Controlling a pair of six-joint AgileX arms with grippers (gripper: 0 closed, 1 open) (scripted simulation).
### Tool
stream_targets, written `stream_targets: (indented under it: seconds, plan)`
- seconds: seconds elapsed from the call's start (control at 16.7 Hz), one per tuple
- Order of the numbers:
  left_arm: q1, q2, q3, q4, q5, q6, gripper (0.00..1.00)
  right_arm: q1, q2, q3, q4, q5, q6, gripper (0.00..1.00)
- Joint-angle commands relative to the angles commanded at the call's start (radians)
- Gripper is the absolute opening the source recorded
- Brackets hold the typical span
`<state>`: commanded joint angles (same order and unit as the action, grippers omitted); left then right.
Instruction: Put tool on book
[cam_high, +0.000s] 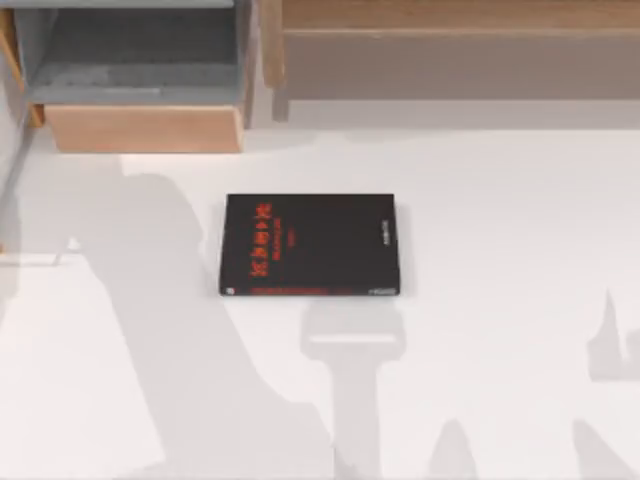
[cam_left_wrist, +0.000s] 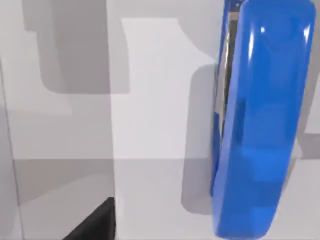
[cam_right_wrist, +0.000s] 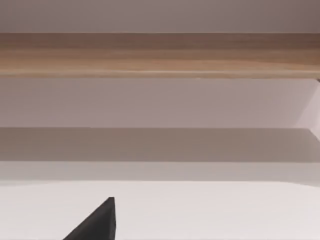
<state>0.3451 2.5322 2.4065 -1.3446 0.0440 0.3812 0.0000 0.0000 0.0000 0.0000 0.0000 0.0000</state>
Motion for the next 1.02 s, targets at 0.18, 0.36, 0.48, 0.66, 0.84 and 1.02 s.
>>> stream_targets:
  seconds: [0.18, 0.36, 0.48, 0.66, 0.84, 1.02]
  plan:
    - [-0.005, 0.059, -0.025, 0.088, 0.002, -0.001, 1.00, 0.000, 0.000, 0.000, 0.000, 0.000, 0.000, 1.00]
    - [-0.015, 0.097, -0.034, 0.138, 0.003, -0.003, 1.00, 0.000, 0.000, 0.000, 0.000, 0.000, 0.000, 1.00]
    - [-0.016, 0.100, -0.036, 0.140, 0.003, -0.004, 1.00, 0.000, 0.000, 0.000, 0.000, 0.000, 0.000, 1.00]
    - [-0.016, 0.100, -0.036, 0.140, 0.003, -0.004, 1.00, 0.000, 0.000, 0.000, 0.000, 0.000, 0.000, 1.00]
    - [-0.016, 0.100, -0.036, 0.140, 0.003, -0.004, 0.77, 0.000, 0.000, 0.000, 0.000, 0.000, 0.000, 1.00]
    - [-0.016, 0.100, -0.036, 0.140, 0.003, -0.004, 0.55, 0.000, 0.000, 0.000, 0.000, 0.000, 0.000, 1.00]
